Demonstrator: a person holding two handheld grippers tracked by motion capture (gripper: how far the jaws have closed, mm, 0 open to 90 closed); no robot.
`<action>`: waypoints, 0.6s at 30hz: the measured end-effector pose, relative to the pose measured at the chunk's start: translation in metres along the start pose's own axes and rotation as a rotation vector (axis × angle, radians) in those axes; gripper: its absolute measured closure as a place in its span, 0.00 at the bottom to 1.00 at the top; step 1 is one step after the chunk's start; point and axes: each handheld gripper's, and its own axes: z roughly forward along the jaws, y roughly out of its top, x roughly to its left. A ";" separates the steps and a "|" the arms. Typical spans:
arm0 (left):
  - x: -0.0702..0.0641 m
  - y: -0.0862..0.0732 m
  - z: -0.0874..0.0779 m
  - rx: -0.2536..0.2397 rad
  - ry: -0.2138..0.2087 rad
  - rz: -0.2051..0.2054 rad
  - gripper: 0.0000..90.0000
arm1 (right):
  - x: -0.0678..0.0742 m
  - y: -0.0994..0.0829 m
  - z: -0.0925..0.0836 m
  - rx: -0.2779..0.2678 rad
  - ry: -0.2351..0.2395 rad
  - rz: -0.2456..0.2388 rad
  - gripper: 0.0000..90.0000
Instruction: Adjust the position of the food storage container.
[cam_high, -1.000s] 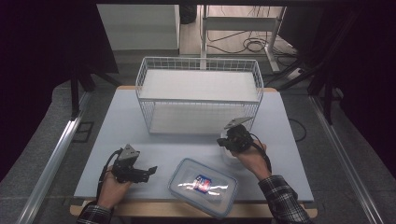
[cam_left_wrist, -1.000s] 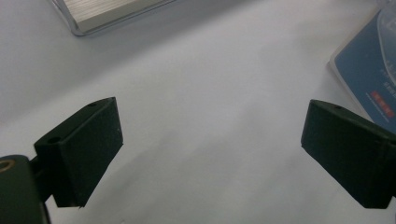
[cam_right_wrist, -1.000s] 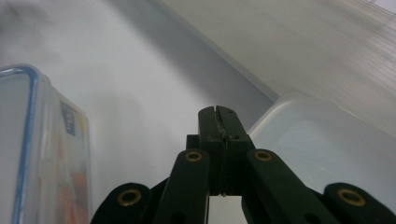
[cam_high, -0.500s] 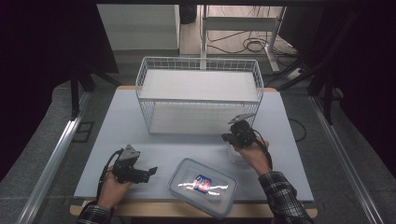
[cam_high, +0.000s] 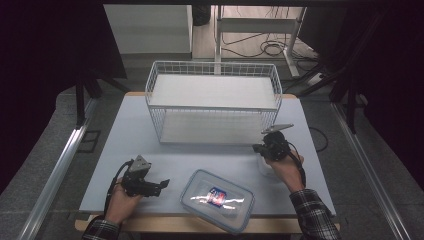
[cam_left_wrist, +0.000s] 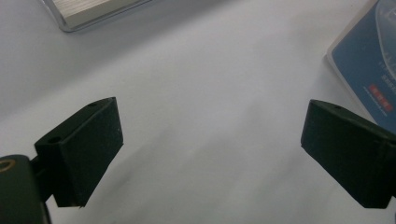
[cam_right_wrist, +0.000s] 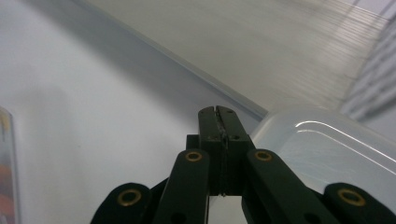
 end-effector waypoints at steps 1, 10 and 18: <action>0.000 0.000 0.000 0.000 0.000 0.000 0.06 | -0.002 -0.002 -0.002 -0.004 -0.003 0.003 0.99; 0.000 0.000 0.000 0.003 -0.004 0.001 0.06 | -0.023 -0.018 -0.018 -0.012 -0.044 0.053 0.99; -0.001 0.002 0.000 0.003 -0.016 -0.007 0.07 | -0.021 -0.030 -0.030 -0.028 -0.061 0.083 0.99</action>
